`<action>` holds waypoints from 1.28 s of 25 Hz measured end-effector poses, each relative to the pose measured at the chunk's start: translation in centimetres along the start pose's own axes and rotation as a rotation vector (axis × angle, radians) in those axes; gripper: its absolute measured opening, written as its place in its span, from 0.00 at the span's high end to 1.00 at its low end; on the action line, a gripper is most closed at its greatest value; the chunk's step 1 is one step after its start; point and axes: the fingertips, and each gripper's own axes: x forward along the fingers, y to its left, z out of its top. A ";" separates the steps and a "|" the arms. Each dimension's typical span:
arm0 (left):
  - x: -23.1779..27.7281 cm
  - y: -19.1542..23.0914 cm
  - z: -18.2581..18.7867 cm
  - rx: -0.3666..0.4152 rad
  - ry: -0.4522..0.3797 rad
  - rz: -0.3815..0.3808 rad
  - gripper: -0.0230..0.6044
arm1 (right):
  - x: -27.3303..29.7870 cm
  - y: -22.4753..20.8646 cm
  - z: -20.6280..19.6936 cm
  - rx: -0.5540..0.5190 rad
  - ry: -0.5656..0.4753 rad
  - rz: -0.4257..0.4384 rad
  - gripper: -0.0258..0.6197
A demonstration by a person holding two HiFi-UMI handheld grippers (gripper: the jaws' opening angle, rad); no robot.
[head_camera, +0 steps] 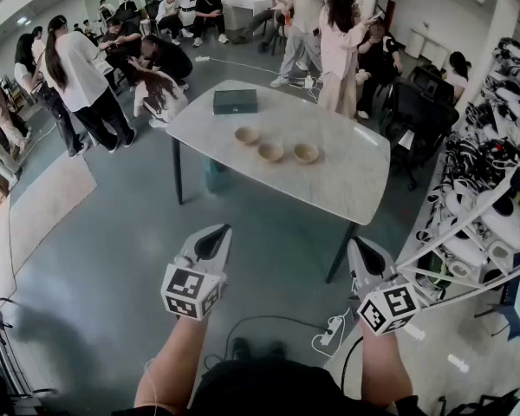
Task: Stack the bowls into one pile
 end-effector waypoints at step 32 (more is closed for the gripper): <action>0.4 -7.3 -1.4 0.031 0.045 0.011 0.95 | -6.5 -2.8 -3.2 0.009 -0.027 0.064 0.96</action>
